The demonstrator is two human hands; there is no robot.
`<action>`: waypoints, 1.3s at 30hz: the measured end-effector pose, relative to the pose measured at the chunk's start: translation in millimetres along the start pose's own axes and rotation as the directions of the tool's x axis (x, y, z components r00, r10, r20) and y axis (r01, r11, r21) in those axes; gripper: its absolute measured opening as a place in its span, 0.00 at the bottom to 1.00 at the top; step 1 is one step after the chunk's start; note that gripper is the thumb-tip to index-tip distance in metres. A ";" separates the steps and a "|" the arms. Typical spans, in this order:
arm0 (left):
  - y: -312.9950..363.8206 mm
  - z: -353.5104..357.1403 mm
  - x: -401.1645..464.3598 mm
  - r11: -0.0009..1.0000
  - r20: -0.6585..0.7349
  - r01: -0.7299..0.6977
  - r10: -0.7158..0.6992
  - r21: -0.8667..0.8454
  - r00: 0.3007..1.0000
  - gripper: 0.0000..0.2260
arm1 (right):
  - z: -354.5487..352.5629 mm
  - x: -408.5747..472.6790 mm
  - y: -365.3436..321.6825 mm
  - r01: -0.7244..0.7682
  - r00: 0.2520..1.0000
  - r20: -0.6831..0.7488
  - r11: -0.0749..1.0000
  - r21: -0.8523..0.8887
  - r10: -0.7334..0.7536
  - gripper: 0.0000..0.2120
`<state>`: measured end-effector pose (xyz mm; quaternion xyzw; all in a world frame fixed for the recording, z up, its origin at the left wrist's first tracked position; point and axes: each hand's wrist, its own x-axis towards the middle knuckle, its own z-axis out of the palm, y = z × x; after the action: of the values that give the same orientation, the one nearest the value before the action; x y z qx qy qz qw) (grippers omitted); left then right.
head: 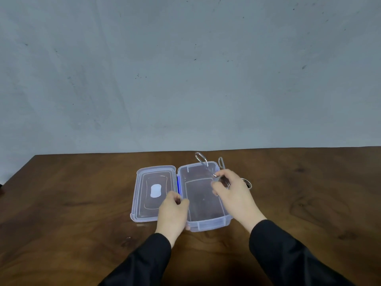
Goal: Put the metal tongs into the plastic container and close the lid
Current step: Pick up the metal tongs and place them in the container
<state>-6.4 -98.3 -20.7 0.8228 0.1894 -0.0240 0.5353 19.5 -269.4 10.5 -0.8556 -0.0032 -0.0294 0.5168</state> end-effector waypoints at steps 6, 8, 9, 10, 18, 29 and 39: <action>-14.4 -11.9 4.8 0.998 -0.027 0.012 -0.010 0.068 1.000 0.02 | 19.8 -9.4 4.6 0.002 0.997 0.080 0.999 -0.045 0.001 0.09; -18.6 -21.3 8.1 0.995 -0.041 0.016 -0.012 0.102 0.999 0.02 | 30.3 -12.1 3.9 0.007 0.994 0.112 0.999 -0.043 -0.002 0.10; -20.2 -25.7 10.1 0.993 -0.044 0.013 -0.008 0.115 0.999 0.03 | 35.9 -12.4 4.3 0.009 0.993 0.120 0.999 -0.039 -0.005 0.10; -21.2 -29.3 12.5 0.992 -0.045 0.007 -0.001 0.124 0.999 0.03 | 41.1 -12.4 4.8 0.015 0.993 0.121 0.999 -0.042 -0.010 0.12; -33.7 -25.4 20.4 0.979 -0.074 -0.118 0.132 0.169 0.989 0.04 | 66.6 0.6 0.5 0.010 0.993 0.118 0.954 -0.300 0.027 0.15; -36.1 -18.6 20.5 0.979 -0.107 -0.137 0.155 0.152 0.982 0.07 | 96.3 14.4 8.0 0.103 0.949 0.292 0.753 -0.650 0.122 0.15; -28.0 -24.2 28.6 0.902 -0.057 -0.271 0.306 0.337 0.950 0.21 | 19.5 31.9 41.8 -0.208 0.931 -0.356 0.922 -0.326 0.084 0.17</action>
<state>6.8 -58.6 -41.8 0.9188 0.0876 0.0692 0.3787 53.8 -272.4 -33.8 -0.9154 0.1548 -0.1354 0.3459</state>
